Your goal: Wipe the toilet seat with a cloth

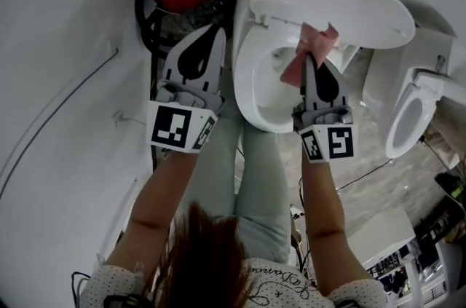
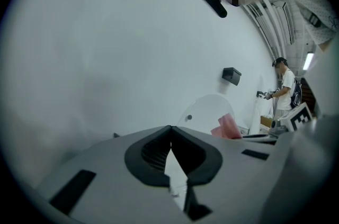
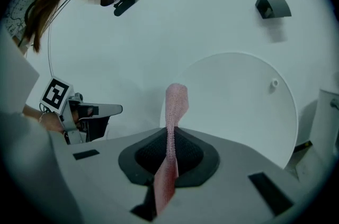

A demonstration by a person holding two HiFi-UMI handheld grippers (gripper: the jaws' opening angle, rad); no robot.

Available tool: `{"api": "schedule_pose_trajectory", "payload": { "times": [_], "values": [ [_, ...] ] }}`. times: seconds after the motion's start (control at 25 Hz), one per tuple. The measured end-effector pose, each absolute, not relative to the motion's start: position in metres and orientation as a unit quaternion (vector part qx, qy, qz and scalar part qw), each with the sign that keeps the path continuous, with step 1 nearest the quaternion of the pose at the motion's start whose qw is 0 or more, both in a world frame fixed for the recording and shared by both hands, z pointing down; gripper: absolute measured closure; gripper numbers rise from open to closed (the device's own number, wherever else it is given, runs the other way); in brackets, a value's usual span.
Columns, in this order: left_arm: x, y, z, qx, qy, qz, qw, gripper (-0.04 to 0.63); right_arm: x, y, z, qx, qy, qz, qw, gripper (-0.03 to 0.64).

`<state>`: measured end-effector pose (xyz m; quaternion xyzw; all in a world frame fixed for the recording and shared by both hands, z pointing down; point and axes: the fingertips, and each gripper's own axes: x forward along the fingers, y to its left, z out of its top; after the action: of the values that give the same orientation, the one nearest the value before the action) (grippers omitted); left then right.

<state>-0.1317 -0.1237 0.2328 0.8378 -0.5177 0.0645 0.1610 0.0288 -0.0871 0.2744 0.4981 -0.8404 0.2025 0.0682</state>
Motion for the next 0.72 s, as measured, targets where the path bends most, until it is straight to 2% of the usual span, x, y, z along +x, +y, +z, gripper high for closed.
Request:
{"api": "schedule_pose_trajectory", "payload": {
  "times": [0.28,0.72],
  "values": [
    [-0.132,-0.122,0.308,0.832,-0.521,0.075,0.177,0.603,0.018,-0.106,0.357,0.499,-0.834,0.227,0.060,0.594],
    [-0.133,-0.125,0.368,0.827,-0.523,0.086,0.189,0.603,0.007,-0.118,0.453,0.492,-0.828,0.247,0.108,0.592]
  ]
}}
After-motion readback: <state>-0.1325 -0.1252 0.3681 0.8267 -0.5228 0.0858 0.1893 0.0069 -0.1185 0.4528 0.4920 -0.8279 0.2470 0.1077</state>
